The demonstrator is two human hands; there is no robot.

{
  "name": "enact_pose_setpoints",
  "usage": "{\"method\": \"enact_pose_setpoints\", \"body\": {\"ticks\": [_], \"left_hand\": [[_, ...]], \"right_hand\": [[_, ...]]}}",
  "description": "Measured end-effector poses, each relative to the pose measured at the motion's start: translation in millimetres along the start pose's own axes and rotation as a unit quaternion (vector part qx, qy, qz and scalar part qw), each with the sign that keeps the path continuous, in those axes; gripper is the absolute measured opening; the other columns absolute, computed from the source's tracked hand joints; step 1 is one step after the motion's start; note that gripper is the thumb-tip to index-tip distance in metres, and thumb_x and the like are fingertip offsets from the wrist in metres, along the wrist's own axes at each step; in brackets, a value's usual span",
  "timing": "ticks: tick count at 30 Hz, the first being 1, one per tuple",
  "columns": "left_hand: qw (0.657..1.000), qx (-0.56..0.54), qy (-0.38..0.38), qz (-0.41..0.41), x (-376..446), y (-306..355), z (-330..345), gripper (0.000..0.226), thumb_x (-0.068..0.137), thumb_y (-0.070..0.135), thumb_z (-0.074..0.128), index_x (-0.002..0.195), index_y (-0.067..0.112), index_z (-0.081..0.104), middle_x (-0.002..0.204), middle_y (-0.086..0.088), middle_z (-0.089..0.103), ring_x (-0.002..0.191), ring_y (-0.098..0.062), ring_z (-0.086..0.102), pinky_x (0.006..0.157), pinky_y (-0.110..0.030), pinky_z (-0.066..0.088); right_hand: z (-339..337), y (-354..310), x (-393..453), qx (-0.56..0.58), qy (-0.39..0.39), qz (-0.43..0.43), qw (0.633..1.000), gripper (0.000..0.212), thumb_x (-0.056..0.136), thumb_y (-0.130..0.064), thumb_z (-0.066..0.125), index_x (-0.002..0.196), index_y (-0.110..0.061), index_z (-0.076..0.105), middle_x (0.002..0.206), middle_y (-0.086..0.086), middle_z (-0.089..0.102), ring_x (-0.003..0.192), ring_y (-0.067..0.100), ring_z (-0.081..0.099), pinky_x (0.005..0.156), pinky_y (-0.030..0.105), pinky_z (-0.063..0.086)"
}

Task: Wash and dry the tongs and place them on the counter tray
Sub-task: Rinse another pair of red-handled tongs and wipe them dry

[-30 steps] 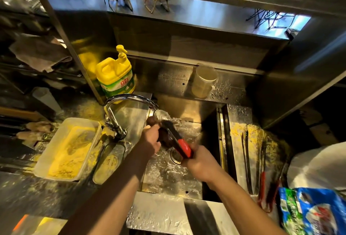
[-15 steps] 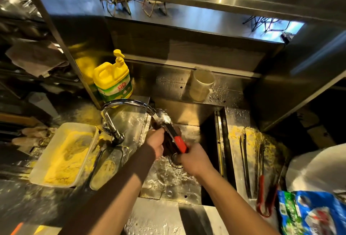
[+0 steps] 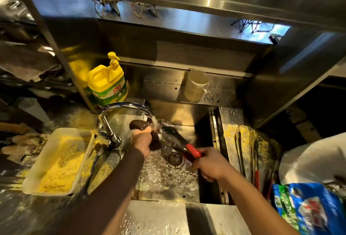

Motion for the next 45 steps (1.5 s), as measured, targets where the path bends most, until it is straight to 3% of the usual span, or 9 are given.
{"method": "enact_pose_setpoints", "body": {"ticks": [4, 9, 12, 15, 18, 21, 25, 36, 45], "left_hand": [[0.999, 0.007, -0.035, -0.038, -9, -16, -7, 0.014, 0.096, 0.0, 0.051, 0.089, 0.01, 0.059, 0.071, -0.009, 0.056, 0.049, -0.018, 0.057, 0.038, -0.019, 0.047], [0.988, 0.098, -0.097, -0.065, -33, -32, -5, 0.01, 0.096, 0.015, 0.06, 0.106, 0.014, 0.057, 0.083, -0.006, 0.064, 0.067, -0.018, 0.062, 0.033, -0.021, 0.046], [0.975, 0.151, -0.146, -0.072, -48, -33, 6, 0.017, 0.094, 0.023, 0.063, 0.108, 0.017, 0.056, 0.093, -0.009, 0.066, 0.078, -0.024, 0.065, 0.049, -0.033, 0.056], [0.967, 0.168, -0.185, -0.053, -59, -27, 19, 0.029, 0.095, 0.02, 0.062, 0.123, 0.013, 0.057, 0.107, -0.014, 0.069, 0.094, -0.03, 0.065, 0.087, -0.049, 0.056], [0.965, 0.167, -0.202, -0.02, -73, -18, 35, 0.03, 0.094, 0.015, 0.063, 0.123, 0.01, 0.059, 0.107, -0.013, 0.069, 0.091, -0.028, 0.065, 0.089, -0.045, 0.054], [0.965, 0.15, -0.216, 0.005, -93, -16, 59, 0.03, 0.093, 0.012, 0.062, 0.122, 0.005, 0.06, 0.105, -0.017, 0.068, 0.087, -0.03, 0.066, 0.081, -0.04, 0.055], [0.949, 0.161, -0.27, 0.007, -134, -27, 105, 0.024, 0.092, 0.013, 0.064, 0.116, 0.008, 0.062, 0.092, -0.014, 0.071, 0.073, -0.026, 0.068, 0.065, -0.033, 0.057], [0.844, 0.235, -0.48, 0.048, -337, -114, 242, 0.017, 0.09, 0.005, 0.063, 0.075, 0.011, 0.069, 0.058, 0.0, 0.072, 0.053, -0.012, 0.069, 0.061, -0.025, 0.054], [0.761, 0.299, -0.576, 0.022, -491, -255, 306, 0.011, 0.092, 0.006, 0.061, 0.1, 0.006, 0.068, 0.089, -0.013, 0.072, 0.08, -0.024, 0.068, 0.07, -0.029, 0.052]], "right_hand": [[-26, -11, -5, -0.121, 0.137, -0.042, 0.982, 0.015, 0.089, -0.031, 0.063, 0.099, -0.02, 0.066, 0.061, -0.004, 0.058, 0.053, 0.014, 0.056, 0.053, 0.034, 0.046], [-28, -29, -28, -0.488, 0.293, -0.078, 0.819, 0.055, 0.097, -0.05, 0.047, 0.148, -0.034, 0.035, 0.117, 0.0, 0.061, 0.084, 0.022, 0.07, 0.065, 0.037, 0.058], [-25, -29, -39, -0.518, 0.33, -0.077, 0.786, 0.061, 0.098, -0.047, 0.049, 0.152, -0.033, 0.027, 0.122, -0.002, 0.057, 0.086, 0.019, 0.068, 0.063, 0.033, 0.057], [-31, -20, -50, -0.44, 0.341, -0.077, 0.827, 0.06, 0.094, -0.056, 0.05, 0.148, -0.034, 0.036, 0.117, -0.001, 0.06, 0.09, 0.022, 0.068, 0.069, 0.037, 0.059], [-41, -1, -53, -0.237, 0.278, -0.049, 0.929, 0.054, 0.09, -0.057, 0.057, 0.138, -0.032, 0.052, 0.098, -0.001, 0.068, 0.088, 0.021, 0.067, 0.077, 0.038, 0.056], [-54, 14, -66, -0.037, 0.239, -0.063, 0.968, 0.03, 0.09, -0.05, 0.063, 0.11, -0.028, 0.069, 0.07, -0.006, 0.062, 0.066, 0.014, 0.059, 0.069, 0.041, 0.052], [-89, 33, -108, 0.061, 0.282, -0.075, 0.955, 0.029, 0.089, -0.047, 0.064, 0.085, -0.019, 0.069, 0.062, -0.002, 0.06, 0.042, 0.006, 0.049, 0.044, 0.025, 0.041], [-192, 158, -268, 0.23, 0.425, -0.038, 0.875, 0.045, 0.095, -0.048, 0.054, 0.079, -0.009, 0.068, 0.059, 0.003, 0.063, 0.039, 0.014, 0.045, 0.036, 0.016, 0.03], [-243, 298, -391, 0.432, 0.497, -0.024, 0.752, 0.032, 0.097, -0.03, 0.038, 0.089, -0.011, 0.064, 0.069, 0.007, 0.069, 0.04, 0.015, 0.048, 0.037, 0.022, 0.032]]}}
Point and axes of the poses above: each hand's wrist, its own x-axis towards the middle knuckle, its own z-axis out of the palm, y = z × x, the point moved 7 cm from there along x, towards the middle knuckle
